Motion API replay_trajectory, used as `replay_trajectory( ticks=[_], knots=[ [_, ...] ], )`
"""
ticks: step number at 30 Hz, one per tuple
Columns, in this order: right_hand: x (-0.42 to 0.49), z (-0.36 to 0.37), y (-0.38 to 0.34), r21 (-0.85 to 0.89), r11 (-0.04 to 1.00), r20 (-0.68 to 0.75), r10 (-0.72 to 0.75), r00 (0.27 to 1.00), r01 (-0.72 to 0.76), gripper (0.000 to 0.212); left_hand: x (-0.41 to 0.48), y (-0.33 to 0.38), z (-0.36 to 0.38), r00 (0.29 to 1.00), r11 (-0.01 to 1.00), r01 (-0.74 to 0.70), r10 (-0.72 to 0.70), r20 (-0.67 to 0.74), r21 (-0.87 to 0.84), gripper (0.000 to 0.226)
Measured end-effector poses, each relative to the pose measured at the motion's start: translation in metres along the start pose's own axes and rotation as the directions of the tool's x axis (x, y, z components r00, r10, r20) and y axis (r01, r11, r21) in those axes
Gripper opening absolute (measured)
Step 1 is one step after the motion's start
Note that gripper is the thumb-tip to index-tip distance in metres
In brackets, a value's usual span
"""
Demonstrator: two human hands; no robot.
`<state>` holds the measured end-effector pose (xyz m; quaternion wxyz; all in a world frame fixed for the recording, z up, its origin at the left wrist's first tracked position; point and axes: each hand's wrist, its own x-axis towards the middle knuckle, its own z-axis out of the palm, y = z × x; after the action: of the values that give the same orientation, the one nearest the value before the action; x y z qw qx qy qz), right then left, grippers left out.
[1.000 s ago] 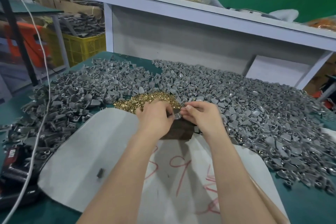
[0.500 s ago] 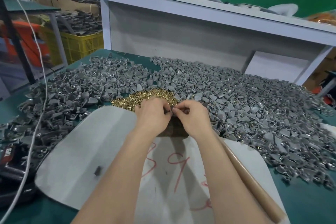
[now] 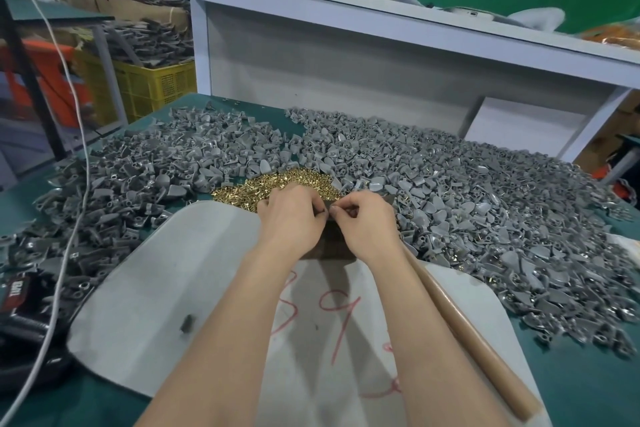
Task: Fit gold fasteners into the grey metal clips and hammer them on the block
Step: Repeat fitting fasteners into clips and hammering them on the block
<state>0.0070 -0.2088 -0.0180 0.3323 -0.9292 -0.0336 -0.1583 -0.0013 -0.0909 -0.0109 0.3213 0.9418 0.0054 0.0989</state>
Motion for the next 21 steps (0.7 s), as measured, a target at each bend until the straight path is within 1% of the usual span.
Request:
replay_trajectory(
  ticks=[4,7,10,12,14,16,18,21],
  knots=[
    [0.0,-0.002,-0.005,-0.099,0.995,0.047,-0.011,0.999,0.015,0.013,0.0,0.001,0.0,1.0,1.0,-0.001,0.001,0.002,0.014,0.008],
    [0.003,-0.005,-0.011,-0.198,0.979,0.096,-0.027,0.995,0.046,0.015,-0.001,0.003,0.0,1.0,0.999,-0.026,0.026,-0.008,0.028,0.009],
    [0.006,-0.008,-0.014,-0.222,0.974,0.141,-0.009,0.99,0.04,0.015,-0.002,0.005,-0.001,0.999,0.999,-0.034,0.034,-0.011,0.039,0.01],
    [0.005,-0.01,-0.012,-0.181,0.983,0.143,-0.01,0.99,0.036,0.014,-0.002,0.006,-0.002,1.0,0.999,-0.025,0.025,0.0,0.043,0.011],
    [0.003,-0.012,-0.008,-0.099,0.994,0.147,-0.02,0.989,0.034,0.014,-0.003,0.006,-0.003,1.0,0.999,-0.019,0.019,-0.001,0.047,0.012],
    [0.002,-0.013,-0.003,-0.016,0.999,0.166,-0.035,0.985,0.038,0.018,-0.003,0.006,-0.003,1.0,0.999,-0.024,0.024,-0.006,0.049,0.012],
    [0.002,-0.014,0.002,0.025,0.999,0.173,-0.049,0.984,0.046,0.022,-0.003,0.006,-0.003,1.0,0.999,-0.025,0.025,-0.004,0.049,0.01],
    [0.003,-0.015,0.005,0.108,0.994,0.142,-0.02,0.99,0.004,0.02,-0.003,0.006,-0.004,1.0,0.998,-0.02,0.019,0.007,0.056,0.01]
  ],
)
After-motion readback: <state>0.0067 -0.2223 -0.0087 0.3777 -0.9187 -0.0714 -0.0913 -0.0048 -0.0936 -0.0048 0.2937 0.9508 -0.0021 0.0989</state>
